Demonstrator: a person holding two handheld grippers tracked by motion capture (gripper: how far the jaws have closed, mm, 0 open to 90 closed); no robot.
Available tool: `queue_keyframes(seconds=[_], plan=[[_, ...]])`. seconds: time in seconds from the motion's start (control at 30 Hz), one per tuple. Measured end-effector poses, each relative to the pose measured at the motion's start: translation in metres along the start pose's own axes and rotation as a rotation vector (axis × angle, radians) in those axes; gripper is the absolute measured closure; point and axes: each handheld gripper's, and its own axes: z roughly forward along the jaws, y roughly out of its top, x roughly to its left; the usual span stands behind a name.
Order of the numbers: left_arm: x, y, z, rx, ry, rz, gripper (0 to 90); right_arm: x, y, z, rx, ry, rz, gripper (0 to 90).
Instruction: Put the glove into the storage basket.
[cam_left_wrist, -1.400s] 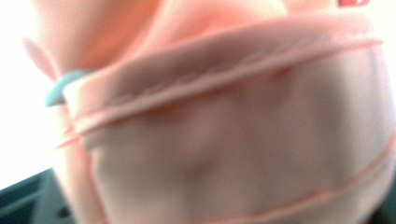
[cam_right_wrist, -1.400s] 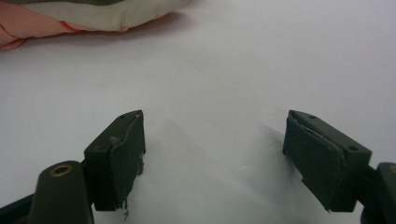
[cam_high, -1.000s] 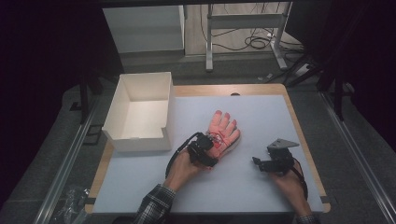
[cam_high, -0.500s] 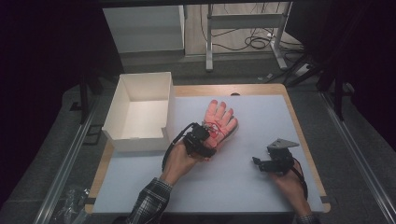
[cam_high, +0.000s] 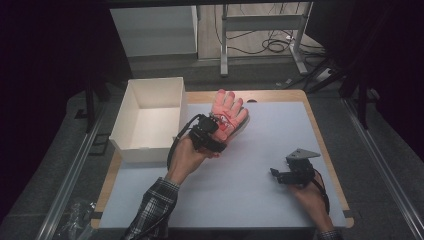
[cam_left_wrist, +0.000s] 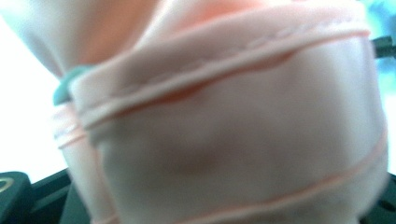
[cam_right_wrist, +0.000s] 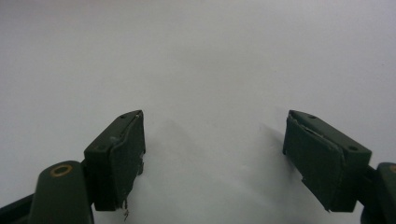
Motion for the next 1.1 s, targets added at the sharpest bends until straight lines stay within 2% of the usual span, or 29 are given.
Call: queue_keyframes(seconds=[0.17, 0.6, 0.87, 1.1], plan=[[0.009, 0.01, -0.013, -0.017, 0.003, -0.017, 41.4, 0.0, 0.0, 0.0, -0.002, 0.0, 0.001, 21.2], [0.038, 0.025, -0.045, -0.043, 0.06, -0.062, 41.2, 0.0, 0.0, 0.0, -0.003, 0.0, 0.001, 21.2], [0.061, 0.021, -0.064, -0.059, 0.106, -0.114, 41.1, 0.0, 0.0, 0.0, -0.003, 0.0, 0.0, 21.2], [0.083, 0.009, -0.078, -0.071, 0.145, -0.17, 40.9, 0.0, 0.0, 0.0, -0.004, -0.001, -0.002, 21.2]])
